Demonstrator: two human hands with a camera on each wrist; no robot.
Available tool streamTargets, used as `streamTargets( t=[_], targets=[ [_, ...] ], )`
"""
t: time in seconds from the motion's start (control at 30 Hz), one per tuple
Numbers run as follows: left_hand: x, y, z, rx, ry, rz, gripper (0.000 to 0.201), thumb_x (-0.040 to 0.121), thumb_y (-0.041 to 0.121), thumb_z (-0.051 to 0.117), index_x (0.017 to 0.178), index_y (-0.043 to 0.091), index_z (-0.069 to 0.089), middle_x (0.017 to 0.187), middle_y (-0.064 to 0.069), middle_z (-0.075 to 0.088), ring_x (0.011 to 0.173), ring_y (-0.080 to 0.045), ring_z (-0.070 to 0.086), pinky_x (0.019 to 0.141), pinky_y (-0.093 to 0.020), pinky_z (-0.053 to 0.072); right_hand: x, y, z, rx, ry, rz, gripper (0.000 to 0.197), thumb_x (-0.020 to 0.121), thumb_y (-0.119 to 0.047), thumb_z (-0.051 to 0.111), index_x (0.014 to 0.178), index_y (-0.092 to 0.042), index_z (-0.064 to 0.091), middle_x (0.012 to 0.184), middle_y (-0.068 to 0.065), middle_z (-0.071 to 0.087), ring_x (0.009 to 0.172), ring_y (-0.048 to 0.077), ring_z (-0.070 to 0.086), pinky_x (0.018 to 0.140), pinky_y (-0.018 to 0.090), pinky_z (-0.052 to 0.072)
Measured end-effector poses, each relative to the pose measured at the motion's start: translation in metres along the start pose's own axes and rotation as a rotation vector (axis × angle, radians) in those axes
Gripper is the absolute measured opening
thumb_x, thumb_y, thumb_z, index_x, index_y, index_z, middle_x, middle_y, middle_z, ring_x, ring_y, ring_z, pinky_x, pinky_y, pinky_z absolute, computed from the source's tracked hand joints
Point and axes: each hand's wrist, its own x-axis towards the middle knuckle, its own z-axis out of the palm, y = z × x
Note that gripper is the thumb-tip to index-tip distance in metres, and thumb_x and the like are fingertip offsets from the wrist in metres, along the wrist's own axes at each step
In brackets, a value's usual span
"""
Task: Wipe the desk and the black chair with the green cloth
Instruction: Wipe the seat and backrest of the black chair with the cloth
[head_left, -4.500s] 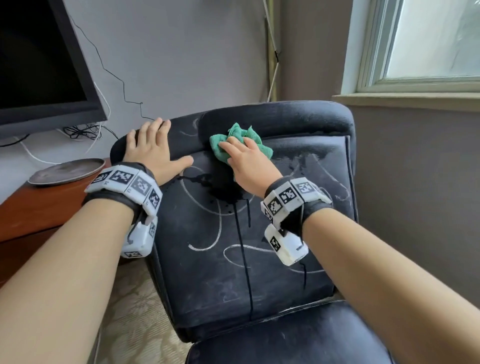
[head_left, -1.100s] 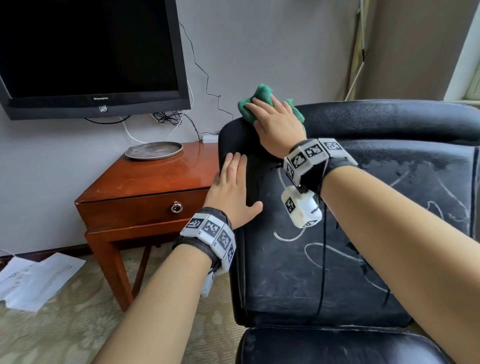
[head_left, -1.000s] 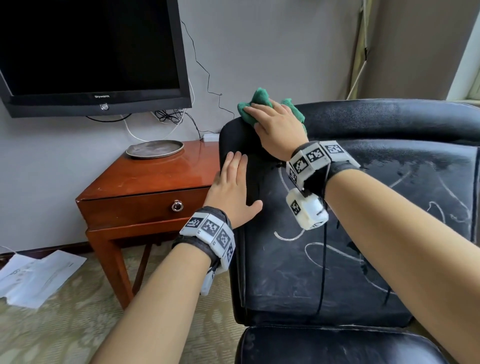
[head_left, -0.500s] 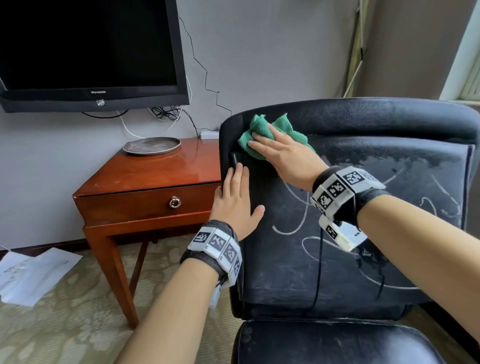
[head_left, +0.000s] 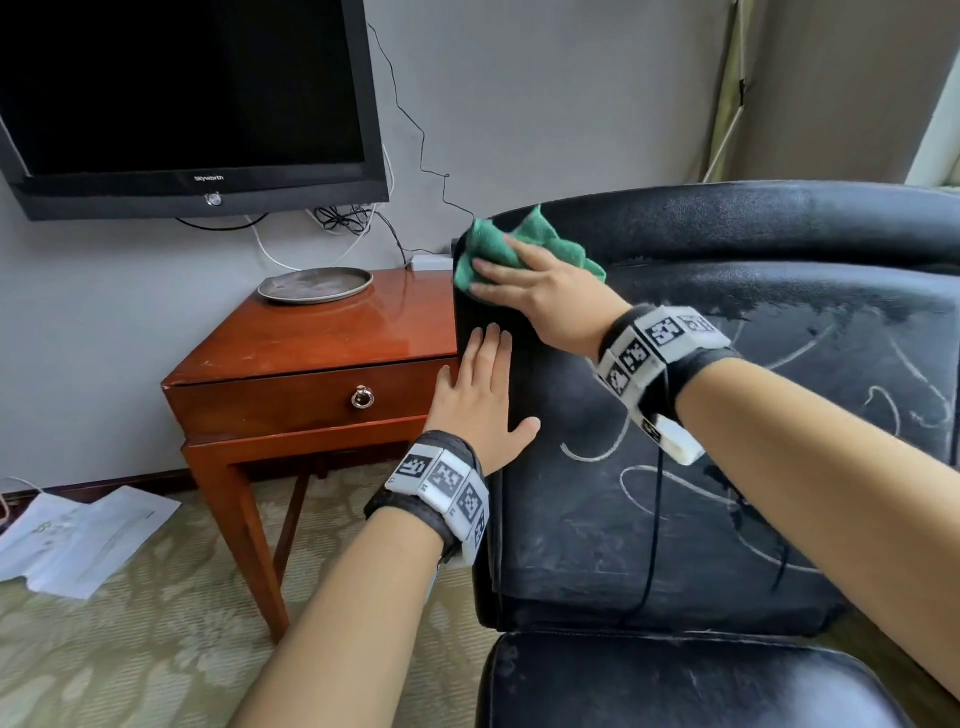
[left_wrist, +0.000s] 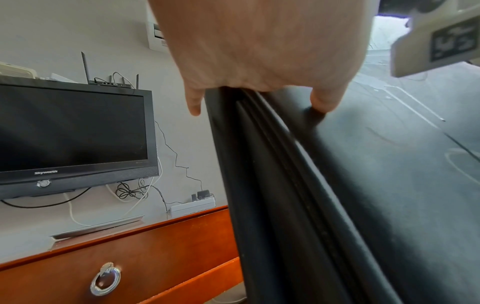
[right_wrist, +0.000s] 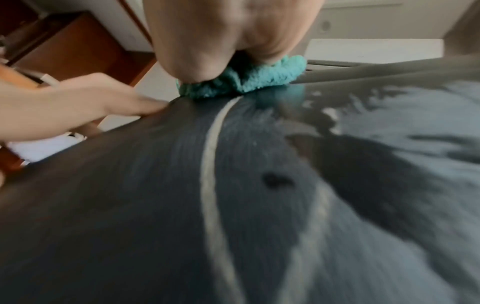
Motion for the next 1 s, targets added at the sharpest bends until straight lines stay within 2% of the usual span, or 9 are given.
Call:
streamTargets(
  t=[0.13,0.3,0.4,0.5,0.63,0.7,0.8,0.87,1.0],
  targets=[
    [-0.002,0.001,-0.001,0.038,-0.067,-0.007,0.097,0.09,0.057,0.039,0.147,0.002,-0.016,0.157,-0.013,-0.014,0.146,-0.022,-0.012,0.115,-0.042,0.019,-0.019,-0.009,-0.007,0.065,-0.102,0.081,0.057,0.084,0.012,0.048,0.135,-0.013,0.052,0.143,0.006,0.046,0.141,0.033,0.026,0.111,0.036,0.02],
    [-0.006,-0.004,-0.007,0.072,-0.116,0.038,0.097,0.09,0.056,0.042,0.147,0.005,-0.019,0.156,-0.008,-0.023,0.145,-0.02,-0.016,0.115,-0.044,0.017,-0.052,0.009,-0.018,0.021,0.032,0.24,0.056,0.079,0.013,0.047,0.129,-0.01,0.058,0.135,0.009,0.055,0.131,0.036,0.043,0.104,0.046,0.036],
    [-0.006,-0.007,-0.008,0.064,-0.139,0.056,0.097,0.09,0.053,0.044,0.147,0.007,-0.019,0.155,-0.006,-0.025,0.145,-0.019,-0.016,0.115,-0.045,0.017,-0.079,0.022,-0.024,0.002,0.091,0.387,0.057,0.082,-0.008,0.024,0.126,-0.009,0.059,0.131,0.01,0.058,0.126,0.038,0.047,0.098,0.051,0.043],
    [-0.005,-0.003,-0.006,0.015,-0.149,0.049,0.1,0.089,0.054,0.047,0.147,0.007,-0.019,0.155,-0.005,-0.026,0.144,-0.02,-0.017,0.115,-0.044,0.018,-0.082,0.016,-0.022,0.003,0.104,0.454,0.057,0.082,-0.012,0.022,0.126,-0.007,0.059,0.13,0.012,0.058,0.122,0.042,0.049,0.091,0.053,0.048],
    [-0.005,-0.001,-0.003,0.034,-0.152,0.011,0.104,0.087,0.059,0.047,0.146,0.004,-0.019,0.154,-0.008,-0.026,0.144,-0.021,-0.019,0.115,-0.043,0.021,-0.061,0.001,-0.011,-0.011,0.111,0.363,0.051,0.079,0.001,0.034,0.121,-0.005,0.062,0.125,0.011,0.062,0.111,0.045,0.054,0.081,0.052,0.053],
    [-0.004,0.0,-0.003,0.075,-0.15,0.011,0.105,0.086,0.061,0.045,0.146,0.003,-0.019,0.154,-0.01,-0.026,0.144,-0.022,-0.019,0.114,-0.043,0.021,-0.042,-0.01,-0.012,0.018,0.056,0.277,0.051,0.079,0.007,0.041,0.124,-0.006,0.061,0.13,0.01,0.059,0.116,0.045,0.05,0.089,0.052,0.048],
    [-0.004,0.002,-0.003,0.106,-0.144,-0.01,0.106,0.085,0.062,0.043,0.146,0.002,-0.019,0.155,-0.012,-0.022,0.145,-0.022,-0.016,0.113,-0.042,0.022,-0.015,-0.023,-0.012,0.053,-0.087,0.189,0.054,0.084,0.007,0.045,0.135,-0.011,0.051,0.144,0.006,0.045,0.134,0.038,0.033,0.11,0.043,0.03],
    [-0.004,0.001,-0.002,0.139,-0.144,-0.024,0.106,0.085,0.065,0.041,0.146,0.002,-0.019,0.156,-0.012,-0.02,0.145,-0.022,-0.015,0.112,-0.043,0.024,-0.009,-0.023,-0.011,0.05,-0.124,0.199,0.055,0.088,0.005,0.043,0.139,-0.015,0.046,0.149,0.002,0.039,0.14,0.03,0.024,0.113,0.038,0.023],
    [-0.001,0.001,-0.002,0.178,-0.142,-0.015,0.107,0.084,0.069,0.037,0.146,0.004,-0.021,0.155,-0.01,-0.023,0.145,-0.021,-0.015,0.11,-0.043,0.026,-0.035,-0.01,-0.016,0.107,-0.041,0.282,0.056,0.085,0.009,0.043,0.134,-0.015,0.052,0.139,0.003,0.05,0.123,0.029,0.042,0.099,0.04,0.041]
  ],
)
